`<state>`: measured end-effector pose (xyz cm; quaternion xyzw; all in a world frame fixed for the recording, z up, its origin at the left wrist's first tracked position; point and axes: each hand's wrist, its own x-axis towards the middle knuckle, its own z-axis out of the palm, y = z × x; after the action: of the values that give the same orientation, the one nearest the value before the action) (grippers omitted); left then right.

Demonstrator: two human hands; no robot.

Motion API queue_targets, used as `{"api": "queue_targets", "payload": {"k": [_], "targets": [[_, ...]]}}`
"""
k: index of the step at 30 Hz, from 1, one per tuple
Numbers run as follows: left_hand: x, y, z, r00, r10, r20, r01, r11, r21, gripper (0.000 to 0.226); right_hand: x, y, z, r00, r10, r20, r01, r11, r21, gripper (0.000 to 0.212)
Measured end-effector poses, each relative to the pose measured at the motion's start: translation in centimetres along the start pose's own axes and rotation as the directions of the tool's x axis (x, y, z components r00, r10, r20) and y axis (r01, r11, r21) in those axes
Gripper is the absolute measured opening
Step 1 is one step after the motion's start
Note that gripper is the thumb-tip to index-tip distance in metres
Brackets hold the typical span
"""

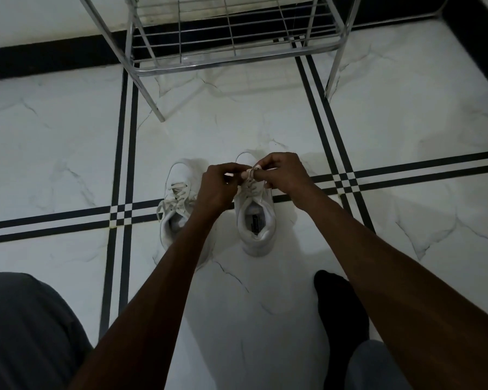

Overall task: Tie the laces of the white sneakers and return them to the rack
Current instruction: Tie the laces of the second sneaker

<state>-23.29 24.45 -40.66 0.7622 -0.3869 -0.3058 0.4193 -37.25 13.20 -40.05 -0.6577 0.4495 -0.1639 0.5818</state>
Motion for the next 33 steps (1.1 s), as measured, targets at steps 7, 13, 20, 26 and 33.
{"api": "queue_targets", "payload": {"k": [7, 13, 20, 26, 33], "targets": [[-1.1, -0.7, -1.6, 0.995, 0.055, -0.087, -0.023, 0.941, 0.336, 0.020, -0.7, 0.1, -2.4, 0.961, 0.271, 0.051, -0.276, 0.953, 0.123, 0.017], [-2.6, -3.2, -2.3, 0.996, 0.003, -0.087, 0.049, 0.801, 0.596, 0.014, -1.4, 3.3, -4.5, 0.858, 0.514, -0.012, -0.495, 0.831, 0.253, 0.012], [-3.6, -2.8, -1.8, 0.981, 0.025, -0.193, 0.109, 0.751, 0.651, 0.015, -0.9, 4.1, -4.2, 0.840, 0.534, -0.095, -0.498, 0.829, 0.255, 0.016], [-4.1, -3.0, -1.2, 0.974, 0.007, -0.226, 0.151, 0.726, 0.671, 0.014, 0.0, 5.2, -4.1, 0.793, 0.571, -0.212, -0.533, 0.819, 0.214, 0.021], [-4.1, -2.8, -1.3, 0.970, -0.060, -0.235, 0.193, 0.776, 0.600, 0.015, -0.3, 4.4, -3.3, 0.795, 0.484, -0.365, -0.496, 0.866, 0.068, 0.025]]}}
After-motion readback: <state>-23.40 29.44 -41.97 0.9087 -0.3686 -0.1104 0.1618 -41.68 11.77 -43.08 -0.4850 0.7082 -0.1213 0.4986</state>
